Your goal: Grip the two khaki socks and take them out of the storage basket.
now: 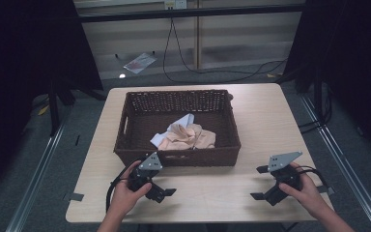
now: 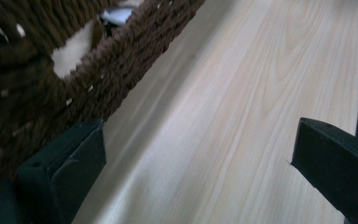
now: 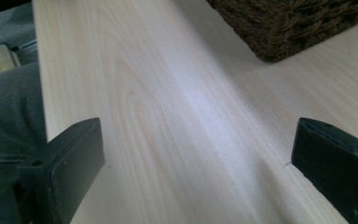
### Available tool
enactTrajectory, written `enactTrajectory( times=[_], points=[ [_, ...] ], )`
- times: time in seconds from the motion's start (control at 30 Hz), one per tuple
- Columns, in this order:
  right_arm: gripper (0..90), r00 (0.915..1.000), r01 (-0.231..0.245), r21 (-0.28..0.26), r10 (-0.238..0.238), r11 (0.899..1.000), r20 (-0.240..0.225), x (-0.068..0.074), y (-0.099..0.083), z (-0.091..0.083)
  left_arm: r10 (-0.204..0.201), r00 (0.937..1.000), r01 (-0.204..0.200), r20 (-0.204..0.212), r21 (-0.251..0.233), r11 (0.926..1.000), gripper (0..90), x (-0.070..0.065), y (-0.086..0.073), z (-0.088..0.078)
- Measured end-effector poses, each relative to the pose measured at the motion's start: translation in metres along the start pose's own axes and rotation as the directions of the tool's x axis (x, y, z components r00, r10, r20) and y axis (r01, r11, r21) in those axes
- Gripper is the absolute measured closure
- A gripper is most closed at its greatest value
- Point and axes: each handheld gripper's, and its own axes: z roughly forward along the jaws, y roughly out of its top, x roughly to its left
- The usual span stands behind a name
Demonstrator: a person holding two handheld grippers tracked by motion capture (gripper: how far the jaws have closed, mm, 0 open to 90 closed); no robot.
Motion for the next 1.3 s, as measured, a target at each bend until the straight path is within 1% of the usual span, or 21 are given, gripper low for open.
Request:
enactTrajectory(
  times=[0.03,0.13,0.17,0.23,0.37,0.43,0.47,0.53,0.57,0.7,0.73,0.87,0.9,0.93,1.0,1.03,1.1,1.2,1.23,1.27,1.3],
  points=[
    [1.9,1.0,-0.002,0.0,0.002,1.0,0.0,0.0,-0.001,-0.001,0.0,1.0,0.0,-0.005,0.01,1.0,2.4,0.0,0.002,0.0],
    [2.0,1.0,-0.006,0.005,0.006,1.0,0.0,0.001,-0.003,-0.001,-0.005,1.0,0.005,0.001,0.014,0.9999,2.5,0.0,0.002,0.001],
    [2.0,1.0,-0.007,0.006,0.007,1.0,0.004,0.001,-0.003,-0.001,0.001,1.0,-0.001,0.008,0.026,0.9996,2.5,0.0,0.004,0.001],
    [2.1,1.0,-0.005,0.012,0.005,1.0,-0.005,0.0,-0.003,0.0,0.011,0.9997,-0.012,0.022,0.051,0.9986,2.5,-0.001,0.006,0.002],
    [2.2,1.0,-0.002,0.024,0.002,1.0,-0.008,0.001,-0.005,0.002,0.024,0.9995,-0.025,0.023,0.08,0.9964,2.7,-0.003,0.012,0.003],
    [2.2,0.9999,-0.002,0.023,0.003,1.0,-0.015,0.001,-0.005,0.001,0.023,0.9992,-0.026,0.032,0.076,0.9968,2.7,-0.003,0.015,0.003],
    [2.2,0.9999,-0.006,0.02,0.006,1.0,-0.016,0.001,-0.005,0.001,0.031,0.9988,-0.034,0.039,0.079,0.9963,2.7,-0.003,0.017,0.002],
    [2.2,0.9998,-0.007,0.025,0.007,1.0,-0.017,0.001,-0.006,0.0,0.03,0.9988,-0.033,0.039,0.076,0.9965,2.7,-0.003,0.02,0.0],
    [2.2,0.9997,-0.008,0.026,0.009,1.0,-0.022,0.001,-0.007,0.001,0.021,0.9989,-0.024,0.043,0.067,0.9974,2.7,-0.003,0.021,0.0],
    [2.2,0.9997,0.002,0.032,-0.001,0.999,-0.024,0.001,-0.008,0.001,0.02,0.9989,-0.023,0.042,0.072,0.9971,2.9,-0.002,0.028,-0.004],
    [2.2,0.9997,-0.004,0.033,0.005,0.999,-0.025,0.002,-0.008,0.001,0.013,0.9989,-0.016,0.045,0.061,0.998,2.9,0.0,0.032,-0.007],
    [2.2,0.9995,-0.01,0.036,0.011,0.999,-0.03,0.001,-0.009,0.001,0.011,0.9989,-0.013,0.046,0.063,0.9979,3.0,0.002,0.039,-0.011],
    [2.2,0.9996,-0.008,0.035,0.009,0.999,-0.025,0.001,-0.01,0.001,0.012,0.9986,-0.015,0.051,0.054,0.9984,3.0,0.002,0.04,-0.012],
    [2.2,0.9995,-0.012,0.031,0.013,0.999,-0.027,0.001,-0.01,0.001,0.013,0.998,-0.016,0.062,0.055,0.9984,3.0,0.002,0.041,-0.012],
    [2.2,0.9994,-0.014,0.032,0.015,0.999,-0.032,0.001,-0.01,0.001,0.007,0.9977,-0.011,0.068,0.059,0.9982,3.1,0.001,0.044,-0.013],
    [2.2,0.9994,-0.013,0.033,0.014,0.999,-0.032,0.001,-0.01,0.001,0.013,0.9974,-0.018,0.072,0.064,0.9978,3.1,0.002,0.046,-0.014],
    [2.2,0.9995,-0.01,0.035,0.011,0.999,-0.029,0.001,-0.01,0.001,0.004,0.9966,-0.009,0.082,0.062,0.998,3.1,0.001,0.049,-0.016],
    [2.3,0.9992,-0.014,0.033,0.015,0.999,-0.038,0.001,-0.01,0.002,0.006,0.9964,-0.011,0.084,0.068,0.9976,3.3,0.001,0.053,-0.019],
    [2.3,0.9991,-0.015,0.035,0.017,0.999,-0.039,0.001,-0.01,0.002,-0.006,0.9958,0.0,0.091,0.064,0.998,3.3,0.003,0.056,-0.022],
    [2.3,0.9992,-0.013,0.037,0.014,0.999,-0.039,0.001,-0.01,0.002,-0.006,0.9958,0.0,0.091,0.064,0.998,3.3,0.003,0.056,-0.022],
    [2.3,0.9991,-0.013,0.033,0.015,0.999,-0.04,0.001,-0.01,0.002,-0.013,0.9962,0.008,0.086,0.064,0.9979,3.3,0.005,0.061,-0.026]
  ],
)
